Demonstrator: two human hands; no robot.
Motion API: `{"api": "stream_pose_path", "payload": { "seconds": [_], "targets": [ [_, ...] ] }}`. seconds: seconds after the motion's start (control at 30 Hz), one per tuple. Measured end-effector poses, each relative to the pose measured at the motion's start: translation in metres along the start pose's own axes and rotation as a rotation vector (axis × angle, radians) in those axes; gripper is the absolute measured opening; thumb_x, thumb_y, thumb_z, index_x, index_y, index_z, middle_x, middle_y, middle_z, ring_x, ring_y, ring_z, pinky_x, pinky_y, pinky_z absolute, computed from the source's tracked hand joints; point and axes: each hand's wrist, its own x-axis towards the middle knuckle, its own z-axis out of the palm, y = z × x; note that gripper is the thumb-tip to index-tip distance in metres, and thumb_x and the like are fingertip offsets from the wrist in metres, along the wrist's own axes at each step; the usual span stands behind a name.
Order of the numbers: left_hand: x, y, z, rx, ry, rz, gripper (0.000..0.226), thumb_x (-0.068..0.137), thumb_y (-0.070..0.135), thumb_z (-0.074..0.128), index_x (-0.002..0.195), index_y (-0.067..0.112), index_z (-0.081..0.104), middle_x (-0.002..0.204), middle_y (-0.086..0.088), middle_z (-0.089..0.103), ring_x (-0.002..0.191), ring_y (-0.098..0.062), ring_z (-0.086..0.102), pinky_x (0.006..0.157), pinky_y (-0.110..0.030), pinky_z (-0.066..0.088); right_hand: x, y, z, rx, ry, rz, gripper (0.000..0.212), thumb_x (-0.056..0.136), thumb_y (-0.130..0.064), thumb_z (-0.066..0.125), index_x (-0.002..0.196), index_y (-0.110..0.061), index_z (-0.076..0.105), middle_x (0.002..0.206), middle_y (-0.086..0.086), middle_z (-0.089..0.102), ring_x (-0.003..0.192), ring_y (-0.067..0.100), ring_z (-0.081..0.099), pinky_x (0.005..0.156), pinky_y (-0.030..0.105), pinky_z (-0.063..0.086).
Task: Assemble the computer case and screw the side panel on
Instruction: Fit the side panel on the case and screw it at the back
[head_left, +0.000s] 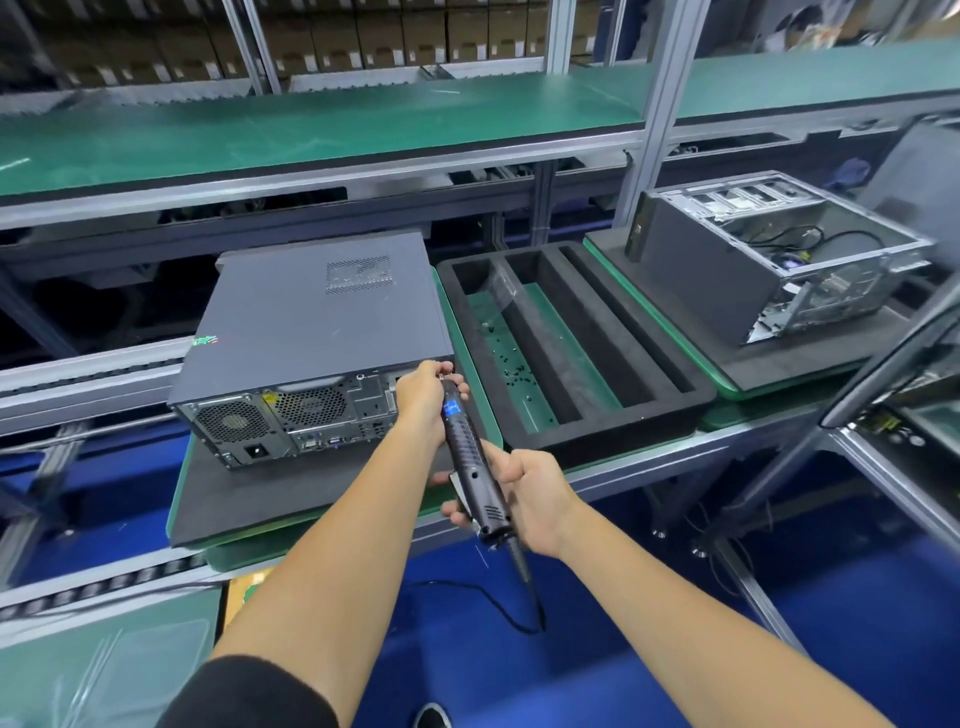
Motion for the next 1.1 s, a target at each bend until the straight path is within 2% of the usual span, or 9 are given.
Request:
{"api": "stream_pose_path", "payload": {
  "seconds": [0.07,0.17,0.4,0.7,0.8,0.87,0.93,1.0,1.1],
  "targets": [
    [0.000,0.000,0.000,-0.025,-0.015,-0.017,0.020,0.089,0.010,0.041,0.070,0.011,0.049,0.047,-0.001,0.049,0.038,-0.014,0.045,0.043,-0.023,0.040,-0.004,0.001,-0.003,0.000,-0.036,-0.007,0.075,0.068,0.000,0.030,0.138,-0.010,0.054,0.120,0.028,0.063,0.093,0.043,0.065,0.086,0.048,0.057],
    [0.000,-0.001,0.000,-0.054,-0.017,-0.015,0.023,0.090,0.010,0.040,0.068,0.011,0.048,0.047,0.000,0.048,0.037,-0.014,0.044,0.042,-0.021,0.040,-0.007,0.002,-0.004,0.023,-0.067,-0.028,0.081,0.060,0.004,0.039,0.140,-0.006,0.051,0.123,0.029,0.062,0.098,0.042,0.064,0.085,0.047,0.057],
    [0.001,-0.002,0.000,-0.097,-0.031,-0.011,0.025,0.091,0.010,0.041,0.067,0.010,0.050,0.051,-0.002,0.050,0.039,-0.015,0.045,0.041,-0.020,0.041,-0.013,0.002,-0.005,0.068,-0.116,-0.023,0.075,0.071,0.013,0.021,0.139,-0.001,0.049,0.125,0.028,0.061,0.103,0.041,0.063,0.085,0.045,0.058],
    [0.003,-0.002,-0.002,-0.101,-0.030,-0.007,0.024,0.091,0.010,0.042,0.068,0.009,0.051,0.051,-0.003,0.052,0.039,-0.015,0.047,0.041,-0.021,0.042,-0.020,-0.002,0.000,0.004,-0.090,-0.011,0.065,0.079,0.011,0.026,0.138,-0.004,0.050,0.131,0.026,0.054,0.104,0.038,0.063,0.082,0.044,0.058],
    [0.001,-0.004,-0.002,-0.089,-0.027,-0.001,0.021,0.090,0.011,0.045,0.070,0.009,0.052,0.054,-0.004,0.053,0.043,-0.017,0.048,0.044,-0.023,0.043,-0.017,-0.005,0.010,-0.349,0.063,0.010,0.043,0.091,-0.008,0.053,0.134,-0.008,0.049,0.117,0.020,0.056,0.093,0.032,0.067,0.082,0.046,0.058],
    [0.001,-0.005,-0.002,-0.076,-0.028,0.004,0.018,0.089,0.013,0.047,0.072,0.009,0.053,0.054,-0.004,0.054,0.045,-0.018,0.049,0.045,-0.025,0.043,-0.013,-0.004,0.019,-0.796,0.245,0.006,0.047,0.086,-0.018,0.072,0.125,-0.012,0.046,0.109,0.015,0.062,0.084,0.025,0.067,0.083,0.046,0.058],
    [0.000,-0.005,-0.002,-0.068,-0.027,0.000,0.016,0.088,0.013,0.048,0.074,0.010,0.054,0.055,-0.005,0.056,0.046,-0.018,0.050,0.047,-0.026,0.043,-0.008,0.000,0.029,-1.125,0.401,-0.067,0.055,0.080,-0.015,0.075,0.121,-0.016,0.039,0.105,0.012,0.061,0.080,0.023,0.064,0.075,0.041,0.060],
    [0.001,-0.003,-0.003,-0.091,-0.034,-0.005,0.015,0.088,0.013,0.047,0.074,0.009,0.053,0.055,-0.005,0.055,0.046,-0.018,0.050,0.047,-0.026,0.043,-0.003,0.004,0.035,-1.224,0.477,-0.130,0.057,0.079,-0.014,0.072,0.120,-0.020,0.033,0.099,0.006,0.057,0.080,0.023,0.062,0.068,0.037,0.059],
    [0.003,0.003,-0.005,-0.192,-0.033,-0.037,0.025,0.092,0.014,0.036,0.075,0.004,0.051,0.053,-0.007,0.054,0.045,-0.019,0.052,0.047,-0.026,0.043,0.005,0.007,0.041,-1.201,0.493,-0.119,0.046,0.082,-0.021,0.070,0.115,-0.016,0.037,0.093,0.003,0.054,0.076,0.021,0.057,0.064,0.035,0.053]
  ]
}}
